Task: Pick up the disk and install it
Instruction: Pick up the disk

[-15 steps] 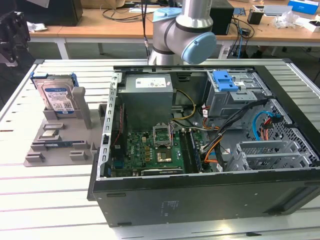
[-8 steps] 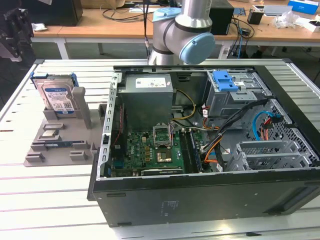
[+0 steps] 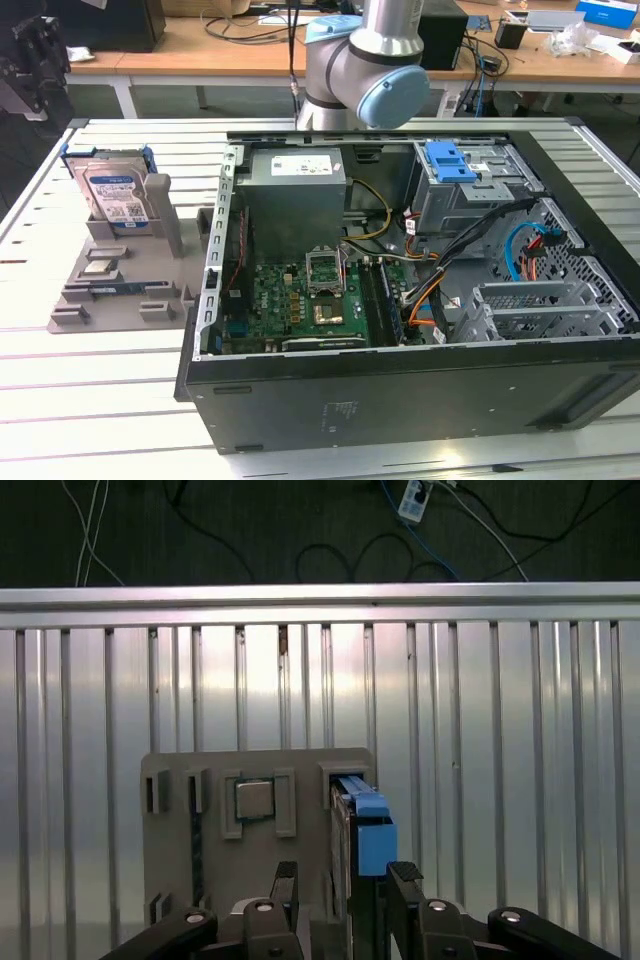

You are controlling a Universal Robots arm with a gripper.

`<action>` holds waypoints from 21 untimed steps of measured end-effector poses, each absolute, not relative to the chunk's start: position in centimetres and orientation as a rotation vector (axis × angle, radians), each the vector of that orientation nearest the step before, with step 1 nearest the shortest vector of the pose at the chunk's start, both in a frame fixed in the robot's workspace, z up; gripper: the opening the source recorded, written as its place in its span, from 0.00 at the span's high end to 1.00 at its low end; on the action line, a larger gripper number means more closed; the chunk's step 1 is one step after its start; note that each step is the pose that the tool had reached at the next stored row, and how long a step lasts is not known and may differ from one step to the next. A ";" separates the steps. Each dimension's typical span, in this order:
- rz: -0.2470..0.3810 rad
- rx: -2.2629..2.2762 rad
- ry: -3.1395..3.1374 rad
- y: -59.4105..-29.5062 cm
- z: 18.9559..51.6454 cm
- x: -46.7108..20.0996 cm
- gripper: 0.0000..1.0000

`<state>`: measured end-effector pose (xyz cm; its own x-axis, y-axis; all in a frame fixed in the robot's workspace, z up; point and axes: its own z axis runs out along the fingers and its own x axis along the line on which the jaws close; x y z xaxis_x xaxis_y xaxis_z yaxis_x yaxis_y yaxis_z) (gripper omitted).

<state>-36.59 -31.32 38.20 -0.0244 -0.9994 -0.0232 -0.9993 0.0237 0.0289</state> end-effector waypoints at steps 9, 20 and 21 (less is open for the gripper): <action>-0.058 2.192 -2.245 -30.9 37.6 -36.6 0.52; -0.058 2.192 -2.245 -30.6 36.7 -36.5 0.52; -0.058 2.192 -2.245 -30.6 36.6 -36.5 0.52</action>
